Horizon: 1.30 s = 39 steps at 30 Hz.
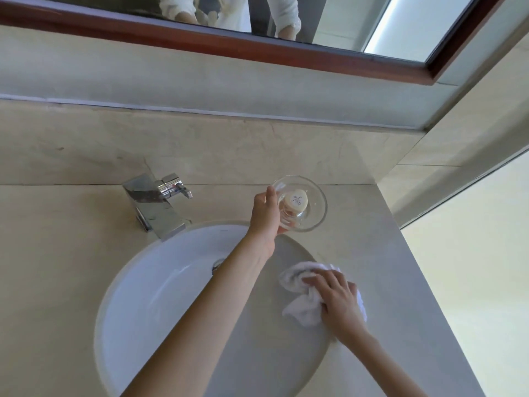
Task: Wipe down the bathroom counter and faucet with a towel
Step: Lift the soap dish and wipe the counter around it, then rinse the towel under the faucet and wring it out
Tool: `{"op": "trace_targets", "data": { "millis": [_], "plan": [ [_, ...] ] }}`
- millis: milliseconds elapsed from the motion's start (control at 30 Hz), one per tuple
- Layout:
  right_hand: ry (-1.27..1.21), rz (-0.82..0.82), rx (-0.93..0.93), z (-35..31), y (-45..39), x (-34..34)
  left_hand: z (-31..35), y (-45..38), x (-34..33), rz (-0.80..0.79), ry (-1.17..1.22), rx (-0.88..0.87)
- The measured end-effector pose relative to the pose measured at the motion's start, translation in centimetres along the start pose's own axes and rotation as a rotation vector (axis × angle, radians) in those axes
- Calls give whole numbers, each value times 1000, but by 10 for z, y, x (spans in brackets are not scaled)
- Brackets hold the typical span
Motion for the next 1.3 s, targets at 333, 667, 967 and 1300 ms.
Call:
{"op": "trace_targets", "data": {
  "millis": [333, 667, 967, 1300],
  "plan": [
    [-289, 65, 66, -34, 10, -5, -59, -64, 4, 156, -140, 90],
    [-414, -38, 89, -28, -5, -22, -64, -125, -36, 189, -353, 3],
    [-443, -162, 22, -22, -12, -29, -57, -149, -55, 217, -524, 44],
    [-545, -123, -71, -11, -18, -28, -51, -134, -63, 115, -480, -56]
  ]
}}
Point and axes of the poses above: each hand's wrist, its own y-axis away from the middle knuckle, its own x-axis out of the back of the hand, z = x × y, the point moved 9 cm from there along -y, towards the middle knuckle, and after that the axes turned 14 degrees about -z, right-handed, at the moved point
